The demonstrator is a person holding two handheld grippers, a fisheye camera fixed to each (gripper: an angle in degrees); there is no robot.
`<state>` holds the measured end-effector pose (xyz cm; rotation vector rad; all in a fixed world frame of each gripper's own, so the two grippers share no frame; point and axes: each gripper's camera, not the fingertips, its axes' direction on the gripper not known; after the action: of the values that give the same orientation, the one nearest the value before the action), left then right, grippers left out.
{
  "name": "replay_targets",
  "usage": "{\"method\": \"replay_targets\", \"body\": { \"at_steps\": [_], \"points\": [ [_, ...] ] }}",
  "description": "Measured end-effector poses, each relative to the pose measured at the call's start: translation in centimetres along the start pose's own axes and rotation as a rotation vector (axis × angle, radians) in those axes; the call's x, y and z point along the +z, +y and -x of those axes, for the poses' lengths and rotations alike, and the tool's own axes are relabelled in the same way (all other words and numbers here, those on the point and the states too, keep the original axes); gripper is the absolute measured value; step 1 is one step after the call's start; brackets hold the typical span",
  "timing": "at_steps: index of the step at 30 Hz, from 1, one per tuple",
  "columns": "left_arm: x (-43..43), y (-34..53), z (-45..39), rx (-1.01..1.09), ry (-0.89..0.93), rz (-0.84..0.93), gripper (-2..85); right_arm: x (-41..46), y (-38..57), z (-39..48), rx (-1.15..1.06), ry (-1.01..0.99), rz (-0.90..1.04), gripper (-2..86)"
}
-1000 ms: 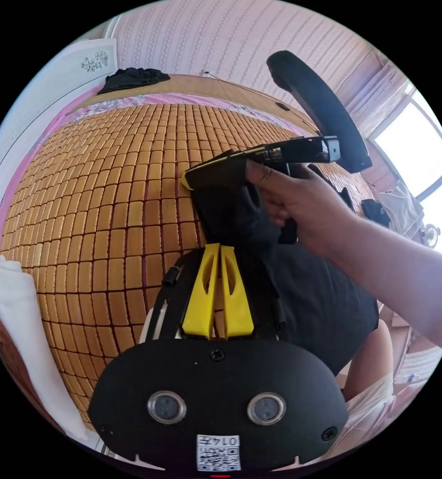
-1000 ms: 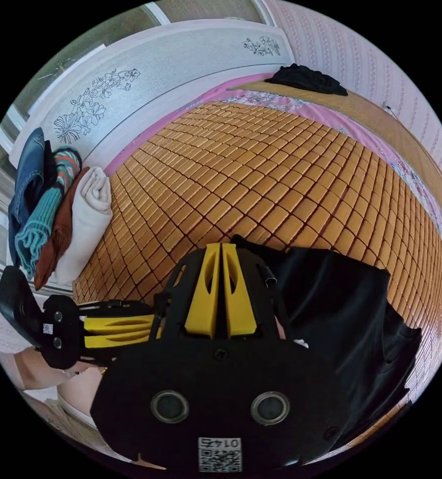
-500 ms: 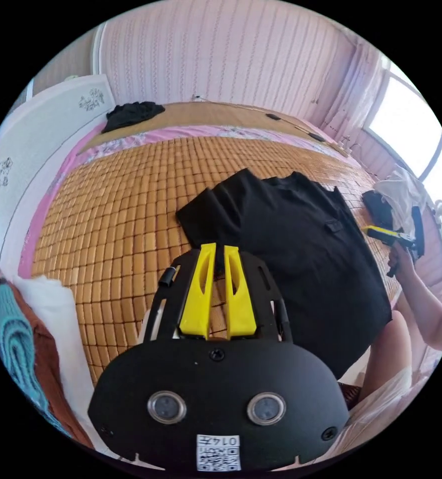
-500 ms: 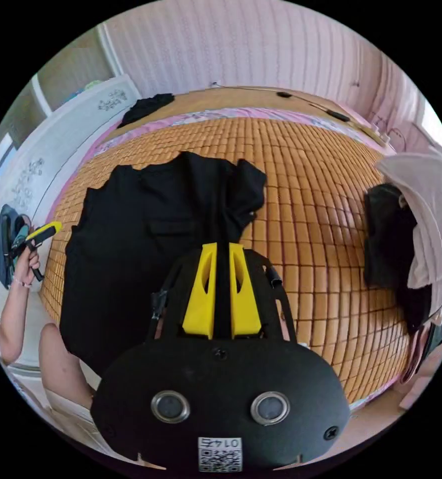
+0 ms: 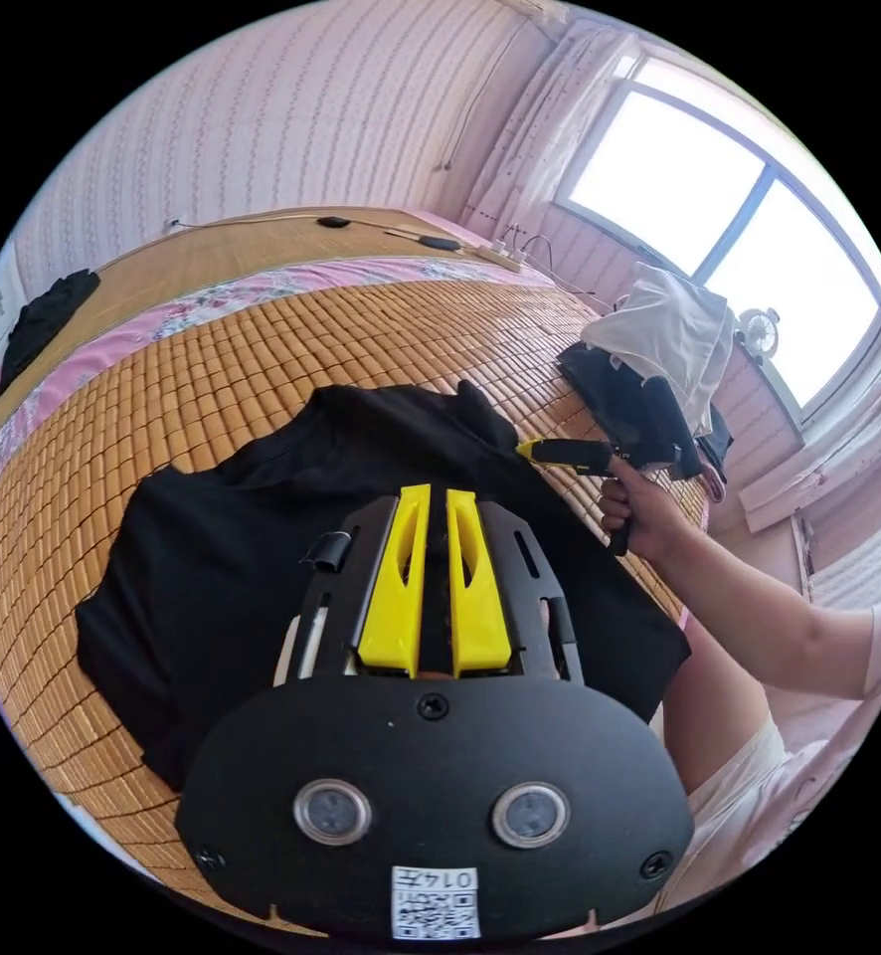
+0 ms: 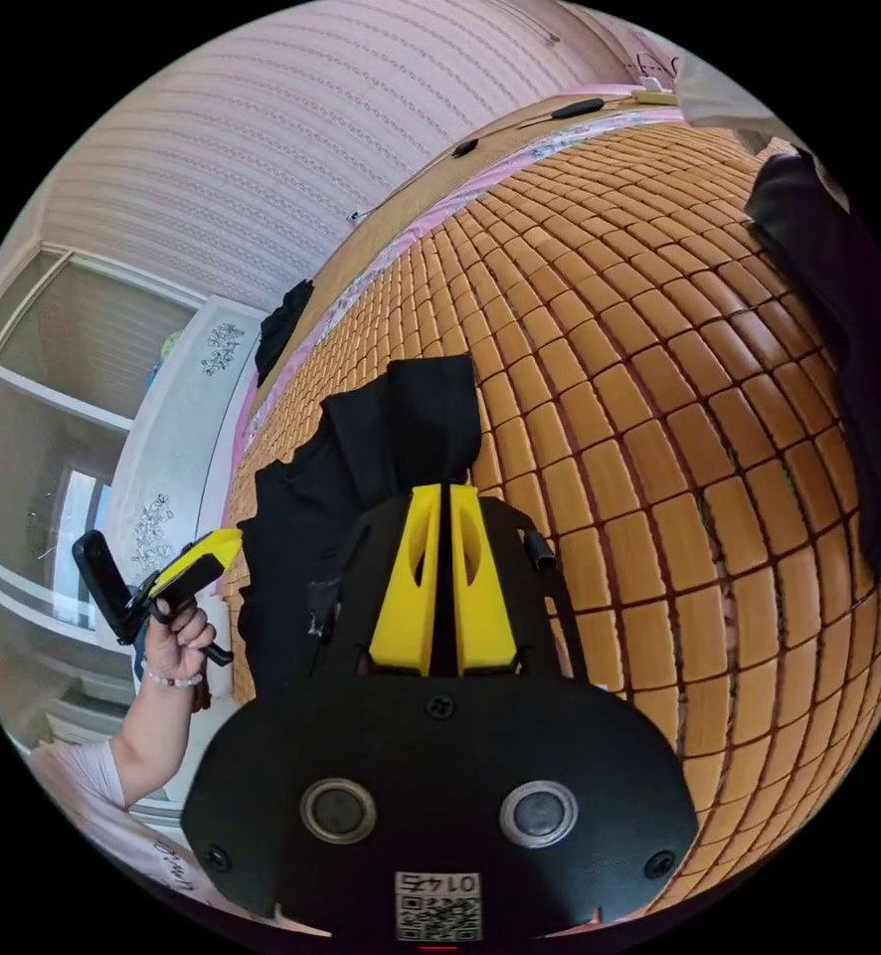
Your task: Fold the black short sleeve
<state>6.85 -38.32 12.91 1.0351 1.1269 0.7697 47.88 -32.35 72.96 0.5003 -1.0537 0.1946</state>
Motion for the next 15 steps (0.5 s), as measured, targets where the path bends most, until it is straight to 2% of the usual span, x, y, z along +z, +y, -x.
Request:
{"method": "replay_targets", "body": {
  "at_steps": [5,10,13,15],
  "points": [
    [6.0,-3.2,-2.2,0.068,0.016,0.031,3.8,-6.0,4.6,-0.4,0.007,0.123,-0.244,0.7],
    [12.1,-7.0,-5.0,0.134,-0.008,0.088,3.8,-6.5,4.5,-1.6,-0.024,0.138,-0.163,1.1],
    [15.0,-9.5,-6.3,0.163,-0.018,0.099,4.1,-7.2,3.5,-2.0,-0.031,0.132,-0.174,4.1],
    [17.3,-11.7,-6.9,0.162,-0.007,0.104,5.0,-6.5,2.0,-2.7,-0.011,0.122,-0.104,6.3]
  ]
}}
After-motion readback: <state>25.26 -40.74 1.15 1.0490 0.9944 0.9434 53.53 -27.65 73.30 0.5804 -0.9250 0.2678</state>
